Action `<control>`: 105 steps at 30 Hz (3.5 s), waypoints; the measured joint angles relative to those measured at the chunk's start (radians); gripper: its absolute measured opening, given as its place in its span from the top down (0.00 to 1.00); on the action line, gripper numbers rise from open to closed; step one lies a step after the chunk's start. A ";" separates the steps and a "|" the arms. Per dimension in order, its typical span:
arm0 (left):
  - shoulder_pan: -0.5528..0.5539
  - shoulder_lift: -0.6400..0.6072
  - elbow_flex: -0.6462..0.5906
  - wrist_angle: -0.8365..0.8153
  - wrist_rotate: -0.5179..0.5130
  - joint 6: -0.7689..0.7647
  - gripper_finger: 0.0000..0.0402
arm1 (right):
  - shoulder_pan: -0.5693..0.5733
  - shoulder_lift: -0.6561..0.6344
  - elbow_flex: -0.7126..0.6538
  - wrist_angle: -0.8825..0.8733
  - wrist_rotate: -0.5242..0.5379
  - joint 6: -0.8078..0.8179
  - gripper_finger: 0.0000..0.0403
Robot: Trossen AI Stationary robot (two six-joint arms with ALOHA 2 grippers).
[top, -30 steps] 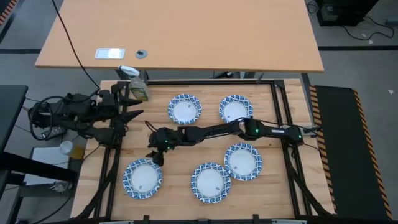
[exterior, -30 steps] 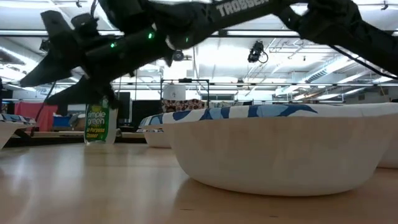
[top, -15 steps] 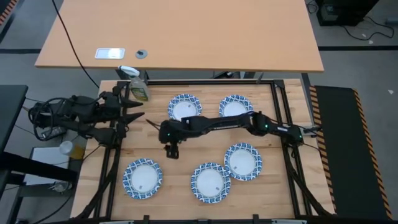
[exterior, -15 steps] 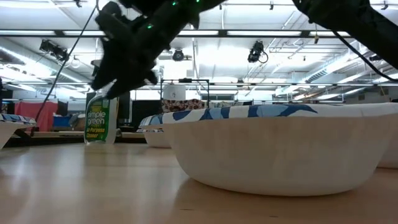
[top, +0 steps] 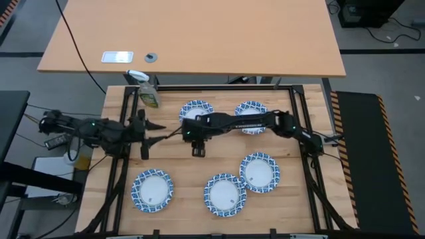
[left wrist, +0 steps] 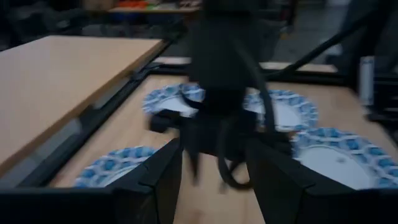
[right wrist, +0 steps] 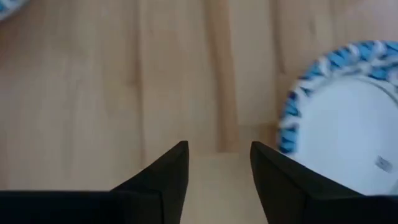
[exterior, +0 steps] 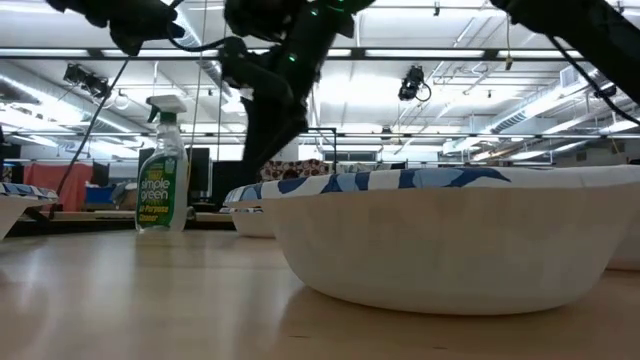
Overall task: Nest bowls inside each other
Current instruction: Stack the blue patterned bowl on top of the blue patterned bowl
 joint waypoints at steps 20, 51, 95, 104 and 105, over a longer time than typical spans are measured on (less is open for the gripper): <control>-0.034 0.056 -0.226 0.097 -0.143 -0.252 0.55 | -0.156 -0.396 -0.770 0.572 0.129 -0.206 0.51; -0.031 0.133 -0.224 0.215 -0.137 -0.216 0.55 | -0.486 -0.179 -0.625 0.527 -0.322 0.397 0.25; -0.036 0.078 -0.003 0.061 -0.041 -0.064 0.55 | -0.429 -0.149 -0.550 0.486 -0.577 0.321 0.81; -0.036 0.078 -0.003 0.030 -0.041 -0.067 0.55 | -0.413 -0.189 -0.538 0.468 -0.612 0.347 0.81; -0.036 0.078 -0.003 0.032 -0.041 -0.068 0.55 | -0.413 -0.204 -0.531 0.461 -0.600 0.344 0.81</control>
